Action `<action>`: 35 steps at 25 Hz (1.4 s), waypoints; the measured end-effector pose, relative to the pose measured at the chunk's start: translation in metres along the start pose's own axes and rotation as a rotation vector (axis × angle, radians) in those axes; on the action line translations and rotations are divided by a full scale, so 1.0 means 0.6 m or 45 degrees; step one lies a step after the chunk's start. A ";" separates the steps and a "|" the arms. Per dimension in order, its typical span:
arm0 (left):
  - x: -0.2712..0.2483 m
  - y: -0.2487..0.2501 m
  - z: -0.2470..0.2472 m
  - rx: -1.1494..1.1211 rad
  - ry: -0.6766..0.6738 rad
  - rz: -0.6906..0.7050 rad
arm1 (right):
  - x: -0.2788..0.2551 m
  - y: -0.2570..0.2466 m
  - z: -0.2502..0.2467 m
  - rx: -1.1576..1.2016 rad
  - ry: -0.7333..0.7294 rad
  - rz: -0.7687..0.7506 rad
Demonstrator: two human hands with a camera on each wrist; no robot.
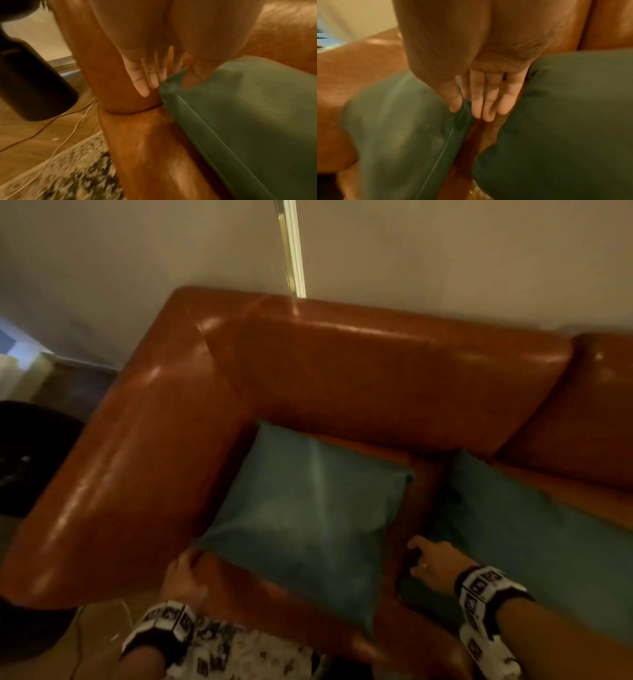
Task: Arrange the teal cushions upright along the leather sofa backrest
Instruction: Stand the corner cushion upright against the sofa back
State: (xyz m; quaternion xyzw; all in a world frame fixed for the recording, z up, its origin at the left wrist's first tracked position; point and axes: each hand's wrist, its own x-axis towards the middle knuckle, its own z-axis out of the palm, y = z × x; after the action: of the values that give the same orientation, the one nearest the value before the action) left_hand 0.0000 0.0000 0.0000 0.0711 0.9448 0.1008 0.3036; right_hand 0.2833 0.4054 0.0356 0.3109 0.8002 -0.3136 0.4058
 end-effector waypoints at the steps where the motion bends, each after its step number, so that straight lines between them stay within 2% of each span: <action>1: 0.060 0.028 -0.005 -0.056 -0.009 -0.004 | 0.031 -0.013 0.014 0.106 0.052 0.023; 2: 0.084 0.036 -0.006 -0.074 -0.061 -0.058 | 0.056 -0.021 0.028 0.218 0.077 0.062; 4: 0.138 0.073 -0.003 -0.049 -0.166 0.004 | 0.087 -0.041 0.059 0.508 0.142 0.119; 6: 0.139 0.086 0.031 -0.017 -0.277 0.091 | 0.115 -0.048 0.110 0.920 0.125 0.274; 8: 0.140 0.100 0.036 -0.061 -0.259 0.118 | 0.116 -0.059 0.149 1.384 0.030 0.376; 10: 0.137 0.125 0.012 -0.169 -0.198 0.180 | 0.105 -0.069 0.150 1.673 0.103 0.376; 13: 0.112 0.202 -0.049 -0.337 -0.082 0.316 | 0.076 -0.059 0.068 1.716 0.344 0.279; 15: 0.099 0.275 -0.101 -0.443 0.094 0.394 | 0.037 -0.053 -0.029 1.805 0.456 0.176; 16: 0.100 0.312 -0.129 -0.585 0.199 0.424 | 0.020 -0.047 -0.079 1.932 0.521 0.133; 17: 0.105 0.344 -0.154 -0.851 0.268 0.427 | 0.008 -0.040 -0.124 2.015 0.602 0.106; 18: 0.113 0.369 -0.175 -1.187 0.290 0.369 | -0.002 -0.036 -0.163 2.051 0.662 0.040; 19: 0.122 0.388 -0.190 -1.507 0.230 0.246 | -0.005 -0.034 -0.197 2.008 0.735 -0.013; 20: 0.135 0.395 -0.190 -1.688 0.113 0.163 | -0.003 -0.035 -0.220 1.932 0.776 -0.063; 21: 0.140 0.404 -0.185 -1.731 -0.028 0.130 | 0.006 -0.040 -0.231 1.804 0.769 -0.074; 23: 0.151 0.419 -0.149 -1.409 -0.280 0.212 | 0.042 -0.057 -0.234 1.482 0.713 -0.077; 24: 0.160 0.423 -0.128 -1.259 -0.290 0.253 | 0.060 -0.068 -0.233 1.383 0.708 -0.076; 25: 0.166 0.429 -0.114 -1.191 -0.306 0.271 | 0.076 -0.076 -0.232 1.387 0.748 -0.053; 27: 0.168 0.450 -0.103 -1.270 -0.243 0.246 | 0.093 -0.082 -0.233 1.573 0.859 0.024; 29: 0.158 0.462 -0.096 -1.304 -0.193 0.271 | 0.097 -0.069 -0.222 1.754 0.855 0.070; 31: 0.164 0.463 -0.086 -1.204 -0.262 0.351 | 0.096 -0.058 -0.210 1.809 0.880 0.132; 33: 0.188 0.460 -0.063 -1.149 -0.357 0.290 | 0.100 -0.054 -0.197 1.767 0.833 0.242; 35: 0.227 0.460 -0.047 -1.139 -0.359 0.295 | 0.114 -0.054 -0.201 1.767 0.813 0.244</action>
State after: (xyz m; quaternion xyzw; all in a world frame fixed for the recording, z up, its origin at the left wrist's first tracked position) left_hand -0.1061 0.2901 0.0107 0.0512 0.7443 0.5197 0.4163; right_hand 0.1716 0.4933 0.0428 0.6378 0.4680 -0.6022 -0.1074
